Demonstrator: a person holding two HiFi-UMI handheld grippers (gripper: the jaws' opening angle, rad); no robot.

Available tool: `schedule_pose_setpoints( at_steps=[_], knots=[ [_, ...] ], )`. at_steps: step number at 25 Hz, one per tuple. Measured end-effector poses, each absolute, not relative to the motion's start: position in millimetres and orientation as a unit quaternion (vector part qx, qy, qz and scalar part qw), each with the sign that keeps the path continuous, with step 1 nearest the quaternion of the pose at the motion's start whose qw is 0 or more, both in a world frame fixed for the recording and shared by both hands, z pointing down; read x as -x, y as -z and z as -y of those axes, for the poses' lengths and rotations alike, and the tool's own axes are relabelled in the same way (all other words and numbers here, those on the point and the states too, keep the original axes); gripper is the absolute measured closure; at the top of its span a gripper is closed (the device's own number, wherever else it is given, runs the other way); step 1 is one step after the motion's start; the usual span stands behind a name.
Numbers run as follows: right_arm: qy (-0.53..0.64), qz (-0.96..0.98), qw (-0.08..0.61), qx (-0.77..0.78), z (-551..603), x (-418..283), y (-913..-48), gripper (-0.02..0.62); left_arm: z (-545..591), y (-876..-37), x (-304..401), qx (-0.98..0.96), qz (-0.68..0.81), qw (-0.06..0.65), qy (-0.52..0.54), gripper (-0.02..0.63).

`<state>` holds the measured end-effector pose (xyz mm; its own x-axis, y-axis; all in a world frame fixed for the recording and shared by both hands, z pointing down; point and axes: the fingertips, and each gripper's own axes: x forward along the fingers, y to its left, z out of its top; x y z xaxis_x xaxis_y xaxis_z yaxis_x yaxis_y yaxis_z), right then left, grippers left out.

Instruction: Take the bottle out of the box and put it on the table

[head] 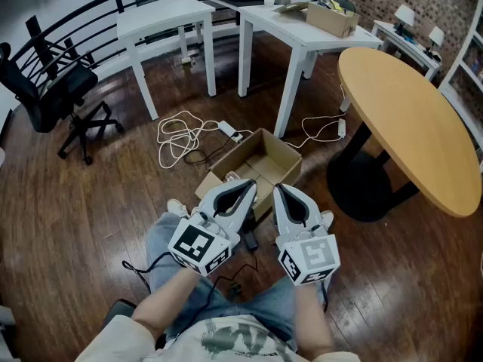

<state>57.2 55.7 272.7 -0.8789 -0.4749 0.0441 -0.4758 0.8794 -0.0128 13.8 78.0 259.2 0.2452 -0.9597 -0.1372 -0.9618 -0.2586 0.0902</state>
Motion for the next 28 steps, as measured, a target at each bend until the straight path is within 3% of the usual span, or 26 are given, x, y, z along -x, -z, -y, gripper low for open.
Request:
schedule_pose_setpoints(
  at_steps=[28],
  knots=[
    [-0.014, 0.972, 0.041, -0.233, 59, 3, -300, 0.56, 38, -292, 43, 0.763, -0.644, -0.011, -0.058, 0.606]
  ],
)
